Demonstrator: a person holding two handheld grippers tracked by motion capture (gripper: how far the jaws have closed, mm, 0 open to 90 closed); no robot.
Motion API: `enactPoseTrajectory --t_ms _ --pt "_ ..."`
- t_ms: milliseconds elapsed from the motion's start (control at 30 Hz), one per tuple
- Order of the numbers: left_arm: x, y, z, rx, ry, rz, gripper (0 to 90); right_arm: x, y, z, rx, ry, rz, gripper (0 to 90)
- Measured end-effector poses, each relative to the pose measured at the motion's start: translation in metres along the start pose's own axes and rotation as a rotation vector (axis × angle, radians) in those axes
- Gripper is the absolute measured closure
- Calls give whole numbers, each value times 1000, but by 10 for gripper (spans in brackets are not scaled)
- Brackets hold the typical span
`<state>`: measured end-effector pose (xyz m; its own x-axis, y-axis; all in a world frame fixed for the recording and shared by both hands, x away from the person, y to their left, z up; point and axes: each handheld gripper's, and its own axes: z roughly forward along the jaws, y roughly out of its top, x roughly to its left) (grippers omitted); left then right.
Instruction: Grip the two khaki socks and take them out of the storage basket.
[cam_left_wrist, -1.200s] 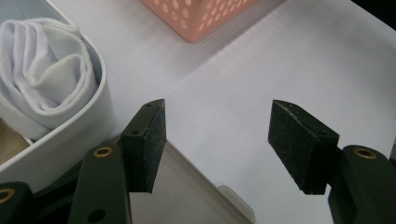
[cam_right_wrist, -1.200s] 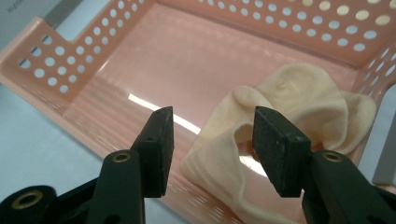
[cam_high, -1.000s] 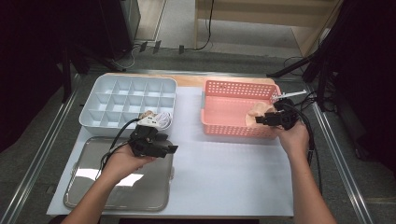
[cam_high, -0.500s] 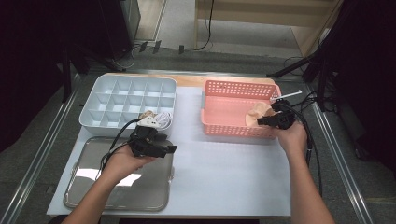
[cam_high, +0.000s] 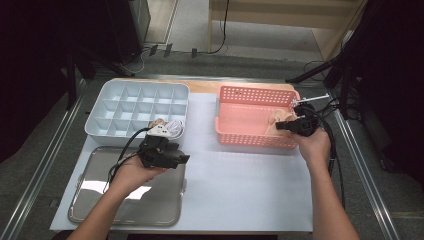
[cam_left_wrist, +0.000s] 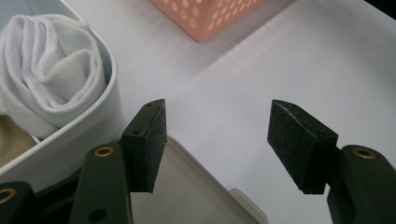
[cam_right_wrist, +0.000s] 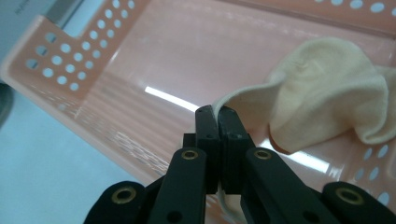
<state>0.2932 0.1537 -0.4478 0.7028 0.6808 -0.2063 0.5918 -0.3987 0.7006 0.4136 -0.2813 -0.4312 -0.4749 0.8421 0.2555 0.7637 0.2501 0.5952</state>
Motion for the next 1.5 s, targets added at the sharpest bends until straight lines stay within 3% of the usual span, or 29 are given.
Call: enactPoseTrajectory --t_ms 433,733,1200,1500 --pt "0 0 0 -14 5 13 386 28 17 -19 -62 82 -42 897" --pt "-1 -1 1 -18 10 20 385 57 22 -35 -86 127 -88 896" --pt "-1 -2 0 -15 20 26 385 103 18 -46 -97 192 -181 896" --pt "-2 -3 1 -16 17 29 385 124 6 -39 -95 242 -221 895"
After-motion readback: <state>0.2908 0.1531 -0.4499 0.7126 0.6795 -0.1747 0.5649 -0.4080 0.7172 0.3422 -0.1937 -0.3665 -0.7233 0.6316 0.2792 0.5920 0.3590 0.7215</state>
